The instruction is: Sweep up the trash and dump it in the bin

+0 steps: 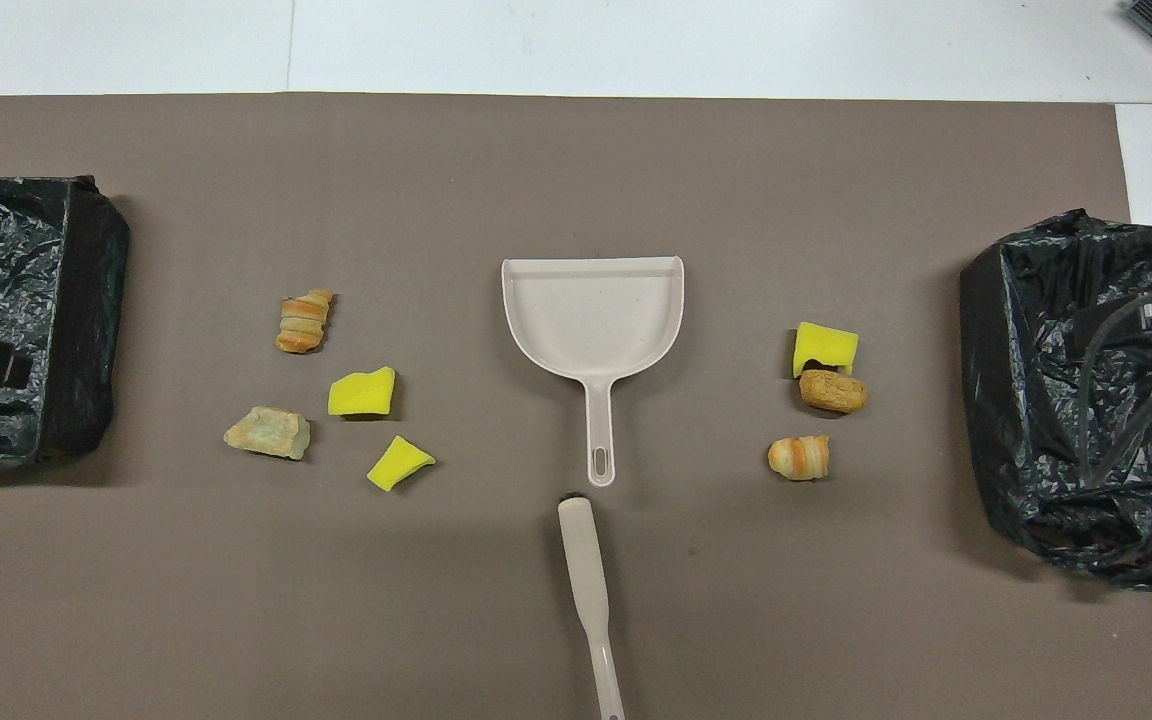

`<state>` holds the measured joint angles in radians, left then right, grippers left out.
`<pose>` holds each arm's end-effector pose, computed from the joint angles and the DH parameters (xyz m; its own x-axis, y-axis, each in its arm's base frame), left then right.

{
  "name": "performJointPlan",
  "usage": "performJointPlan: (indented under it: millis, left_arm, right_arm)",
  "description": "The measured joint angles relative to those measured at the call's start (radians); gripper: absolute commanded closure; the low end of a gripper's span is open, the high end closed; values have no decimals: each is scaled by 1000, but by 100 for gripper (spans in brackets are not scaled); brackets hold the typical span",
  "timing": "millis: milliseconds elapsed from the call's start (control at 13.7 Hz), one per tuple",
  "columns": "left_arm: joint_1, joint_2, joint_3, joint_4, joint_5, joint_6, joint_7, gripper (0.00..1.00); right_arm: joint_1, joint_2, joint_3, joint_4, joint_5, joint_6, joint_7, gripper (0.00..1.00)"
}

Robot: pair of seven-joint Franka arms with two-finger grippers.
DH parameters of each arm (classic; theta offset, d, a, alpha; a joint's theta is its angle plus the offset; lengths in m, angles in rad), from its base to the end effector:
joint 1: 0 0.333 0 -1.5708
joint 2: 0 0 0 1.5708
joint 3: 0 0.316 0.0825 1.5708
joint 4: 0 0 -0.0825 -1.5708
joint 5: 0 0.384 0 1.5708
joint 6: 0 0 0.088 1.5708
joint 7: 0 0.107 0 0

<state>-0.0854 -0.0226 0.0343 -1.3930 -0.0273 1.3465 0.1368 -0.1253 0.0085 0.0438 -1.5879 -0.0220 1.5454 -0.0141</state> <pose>0.5198 -0.0297 0.6990 0.9811 -0.1927 -0.0198 -0.1921 -0.9809 0.0305 0.5516 -0.0476 0.6096 0.9964 -0.0678 -0.0513 -0.0668 -0.9975 0.0209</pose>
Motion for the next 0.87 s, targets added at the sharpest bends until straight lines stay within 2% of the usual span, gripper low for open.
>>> performJointPlan:
  millis: [874]
  left_arm:
    - [2,-3,-2,0,0,0,0,0]
  right_arm:
    - [-5,0,-2,-4,0,-2,0,0]
